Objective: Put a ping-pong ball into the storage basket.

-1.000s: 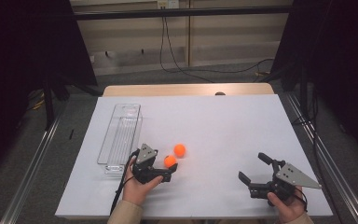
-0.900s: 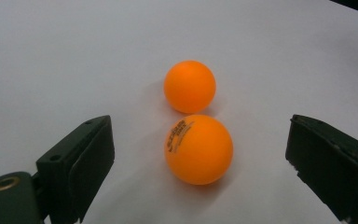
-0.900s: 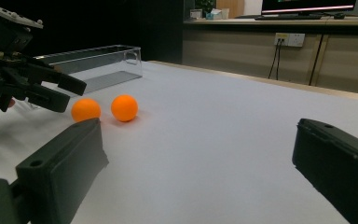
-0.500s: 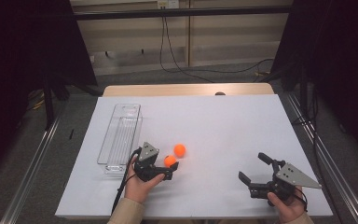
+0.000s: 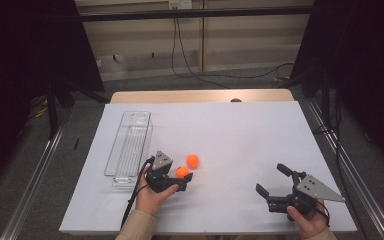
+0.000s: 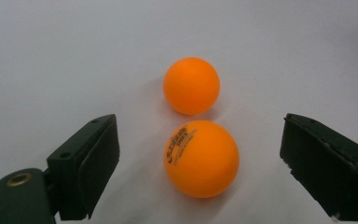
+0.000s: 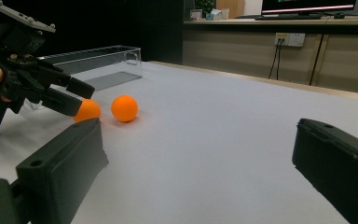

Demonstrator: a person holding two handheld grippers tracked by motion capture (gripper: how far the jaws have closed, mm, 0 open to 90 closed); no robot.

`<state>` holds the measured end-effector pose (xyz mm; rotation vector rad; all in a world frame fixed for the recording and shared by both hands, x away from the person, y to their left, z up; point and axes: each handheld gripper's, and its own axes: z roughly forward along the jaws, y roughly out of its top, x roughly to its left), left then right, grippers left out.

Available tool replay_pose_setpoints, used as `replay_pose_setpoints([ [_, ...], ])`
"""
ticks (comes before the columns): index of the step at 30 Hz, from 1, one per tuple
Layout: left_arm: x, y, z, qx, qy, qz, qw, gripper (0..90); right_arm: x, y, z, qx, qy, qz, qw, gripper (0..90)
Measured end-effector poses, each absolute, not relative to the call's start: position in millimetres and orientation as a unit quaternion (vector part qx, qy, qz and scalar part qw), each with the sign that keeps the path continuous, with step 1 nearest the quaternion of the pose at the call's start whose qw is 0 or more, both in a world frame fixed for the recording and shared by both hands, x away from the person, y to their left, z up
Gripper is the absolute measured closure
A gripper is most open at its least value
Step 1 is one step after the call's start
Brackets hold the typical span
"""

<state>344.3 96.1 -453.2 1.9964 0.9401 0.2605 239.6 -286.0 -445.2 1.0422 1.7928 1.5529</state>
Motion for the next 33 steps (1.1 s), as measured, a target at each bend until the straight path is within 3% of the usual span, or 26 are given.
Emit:
replay_pose_setpoints([
  [33,346.8,93.9,-456.3,0.822,0.375,0.095,0.418,26.7,239.6,-285.7,-445.3,0.386,0.667,0.576,0.27,1.7],
])
